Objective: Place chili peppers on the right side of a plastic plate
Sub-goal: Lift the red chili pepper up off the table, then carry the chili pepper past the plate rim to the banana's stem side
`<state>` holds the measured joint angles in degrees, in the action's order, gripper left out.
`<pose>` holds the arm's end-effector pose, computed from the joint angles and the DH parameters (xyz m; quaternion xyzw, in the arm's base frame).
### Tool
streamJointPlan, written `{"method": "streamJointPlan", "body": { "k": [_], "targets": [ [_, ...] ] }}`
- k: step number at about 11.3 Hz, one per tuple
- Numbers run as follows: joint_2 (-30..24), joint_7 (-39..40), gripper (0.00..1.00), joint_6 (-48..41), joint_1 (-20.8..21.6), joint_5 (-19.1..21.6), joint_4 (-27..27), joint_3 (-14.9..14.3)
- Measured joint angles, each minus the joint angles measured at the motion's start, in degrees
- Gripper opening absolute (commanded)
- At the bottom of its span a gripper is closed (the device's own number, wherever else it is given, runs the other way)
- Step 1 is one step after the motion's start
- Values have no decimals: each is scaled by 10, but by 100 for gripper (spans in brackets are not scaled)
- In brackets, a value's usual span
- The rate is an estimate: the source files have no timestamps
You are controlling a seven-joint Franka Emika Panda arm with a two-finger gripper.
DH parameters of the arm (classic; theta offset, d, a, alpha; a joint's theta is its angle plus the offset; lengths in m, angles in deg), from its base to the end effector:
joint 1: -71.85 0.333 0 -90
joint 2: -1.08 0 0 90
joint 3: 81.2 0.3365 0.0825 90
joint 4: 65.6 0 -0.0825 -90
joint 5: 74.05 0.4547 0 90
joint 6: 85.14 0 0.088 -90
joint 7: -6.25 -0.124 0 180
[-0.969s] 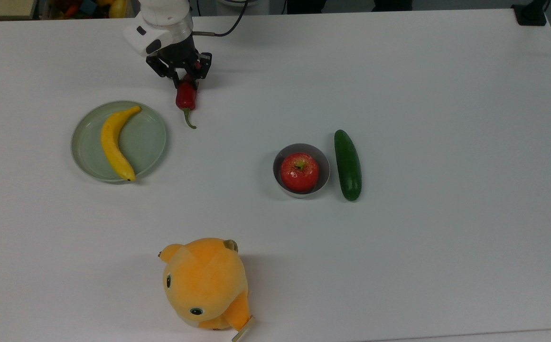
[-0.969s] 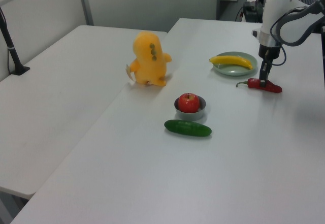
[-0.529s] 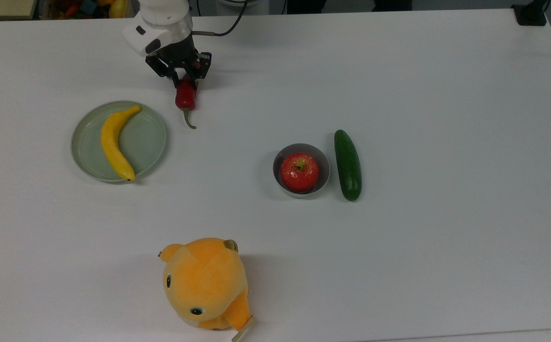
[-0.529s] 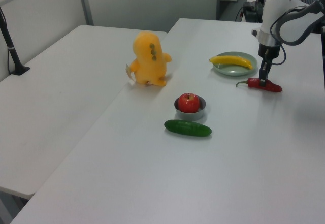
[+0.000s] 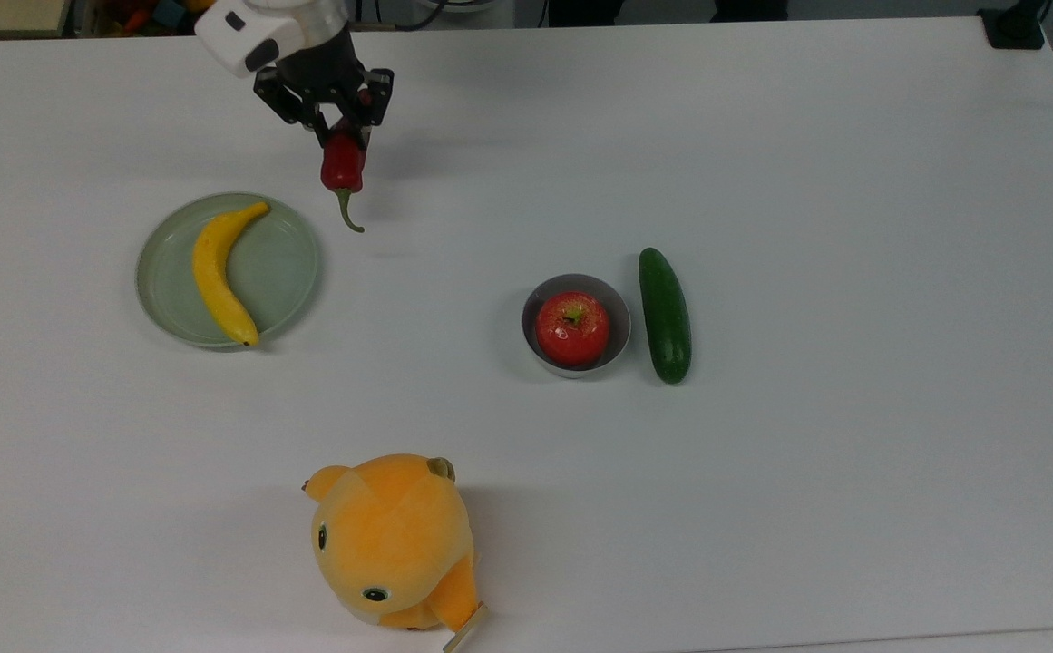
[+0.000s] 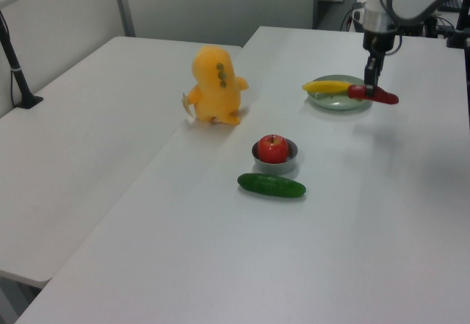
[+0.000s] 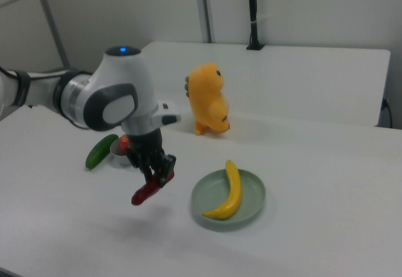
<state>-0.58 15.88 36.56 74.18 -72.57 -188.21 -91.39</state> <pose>0.5893 -0.0800 0.3856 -0.9998 -0.0087 -0.0083 0.0125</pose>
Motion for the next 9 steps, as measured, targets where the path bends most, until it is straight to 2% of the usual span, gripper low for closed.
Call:
{"method": "streamJointPlan", "body": {
  "k": [3, 5, 7, 9],
  "targets": [
    [6, 5, 23, -81, -5, 32, 108, -1],
    [30, 22, 23, -99, -28, 76, 184, -2],
    [82, 39, 22, -100, -63, 104, 259, -3],
    [159, 61, 22, -105, -100, 108, 331, -3]
  ]
}}
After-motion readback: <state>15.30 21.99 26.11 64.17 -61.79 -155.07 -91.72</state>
